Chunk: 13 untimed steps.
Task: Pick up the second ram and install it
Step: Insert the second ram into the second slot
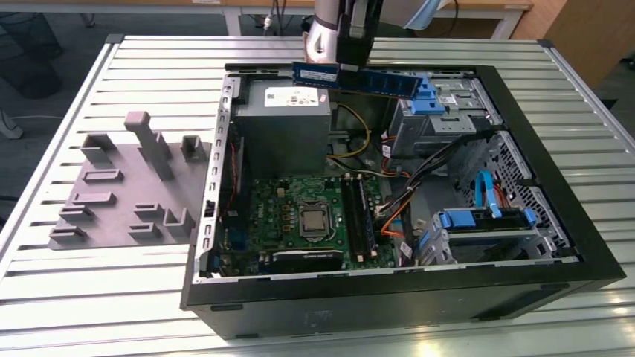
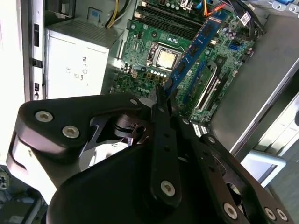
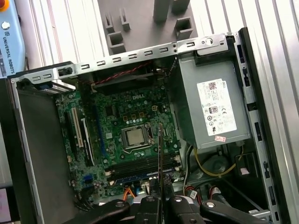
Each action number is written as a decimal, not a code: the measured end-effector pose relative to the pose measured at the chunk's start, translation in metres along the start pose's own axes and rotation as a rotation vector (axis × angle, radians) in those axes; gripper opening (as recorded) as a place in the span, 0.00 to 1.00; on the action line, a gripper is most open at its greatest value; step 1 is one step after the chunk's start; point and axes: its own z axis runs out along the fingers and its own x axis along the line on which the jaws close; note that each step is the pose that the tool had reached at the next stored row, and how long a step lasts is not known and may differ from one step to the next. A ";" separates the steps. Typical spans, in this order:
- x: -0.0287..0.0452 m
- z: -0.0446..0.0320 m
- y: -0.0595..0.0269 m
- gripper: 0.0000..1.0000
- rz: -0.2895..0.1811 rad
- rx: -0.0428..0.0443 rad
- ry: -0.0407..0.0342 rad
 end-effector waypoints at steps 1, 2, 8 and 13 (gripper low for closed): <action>0.0000 0.0002 0.0000 0.14 0.013 0.0002 -0.0003; 0.0000 0.0002 0.0000 0.14 0.019 0.0003 -0.0005; 0.0000 0.0006 -0.0001 0.14 0.002 0.0002 -0.0002; 0.0000 0.0005 -0.0001 0.14 -0.001 0.0000 0.0002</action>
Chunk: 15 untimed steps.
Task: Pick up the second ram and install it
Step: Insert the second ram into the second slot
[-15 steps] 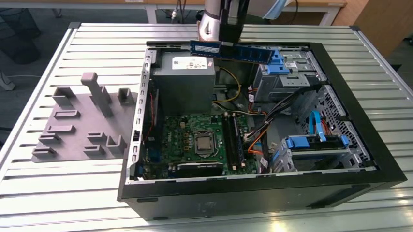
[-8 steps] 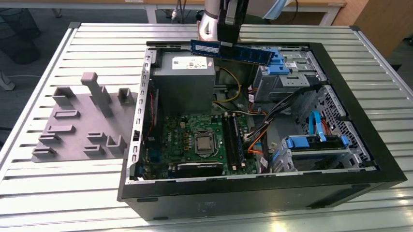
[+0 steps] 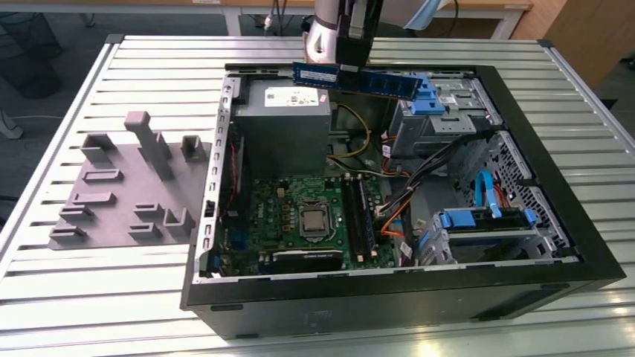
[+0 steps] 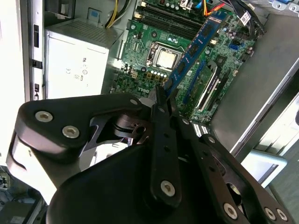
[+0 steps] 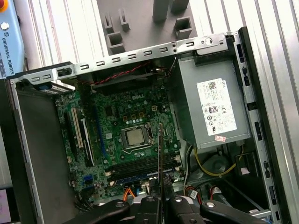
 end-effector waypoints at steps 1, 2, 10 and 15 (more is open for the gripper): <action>0.0000 0.0000 0.0000 0.14 0.000 0.0000 0.0000; 0.0000 0.0000 0.0000 0.14 0.000 -0.0001 0.0000; 0.0000 0.0000 0.0000 0.14 0.002 0.0000 0.0000; 0.0000 0.0000 0.0000 0.14 0.017 0.0002 -0.0005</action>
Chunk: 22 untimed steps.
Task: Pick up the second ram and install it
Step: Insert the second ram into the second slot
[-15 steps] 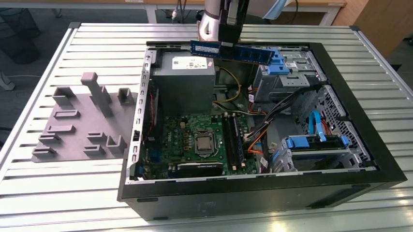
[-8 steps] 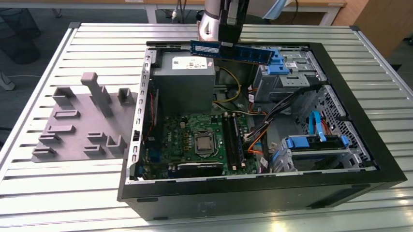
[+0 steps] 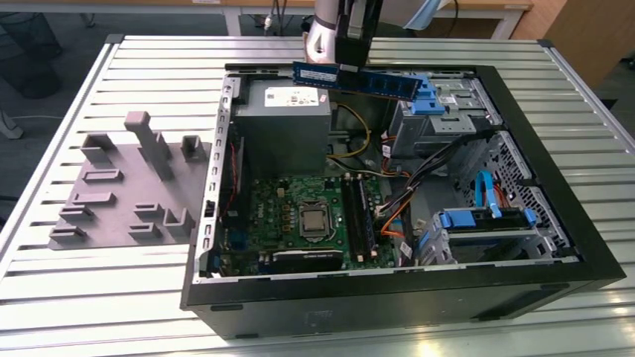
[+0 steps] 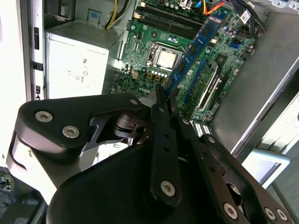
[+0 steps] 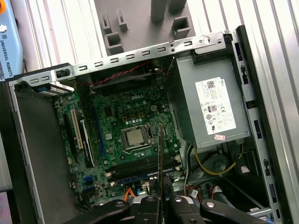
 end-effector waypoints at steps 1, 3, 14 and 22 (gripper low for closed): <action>0.0000 0.0000 0.0000 0.14 0.000 0.0000 0.0000; 0.0000 0.0000 0.0000 0.14 0.001 0.0000 -0.0001; 0.0000 0.0000 0.0000 0.14 0.014 0.0002 -0.0004; 0.0000 0.0000 0.0000 0.14 0.053 0.0007 -0.0016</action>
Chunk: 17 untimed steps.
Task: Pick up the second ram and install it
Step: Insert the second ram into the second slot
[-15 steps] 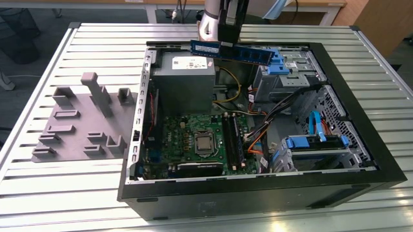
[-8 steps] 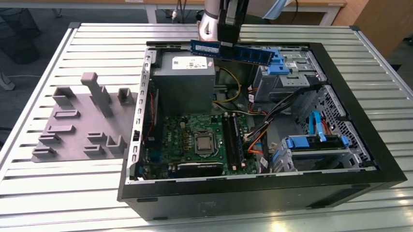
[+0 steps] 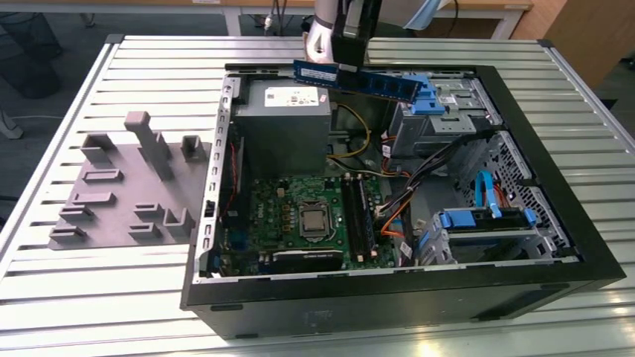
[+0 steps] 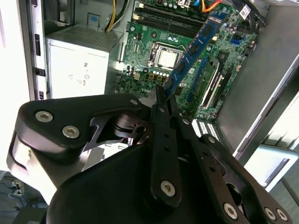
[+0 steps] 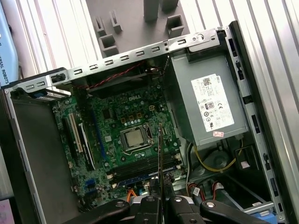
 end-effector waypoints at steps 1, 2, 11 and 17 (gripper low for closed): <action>0.0000 0.0000 0.0000 0.14 0.004 0.0000 -0.0001; 0.0000 0.0000 0.0000 0.14 0.009 0.0001 -0.0003; 0.0000 0.0000 0.0000 0.14 0.047 0.0006 -0.0014; 0.0000 0.0000 0.0000 0.14 0.074 0.0010 -0.0021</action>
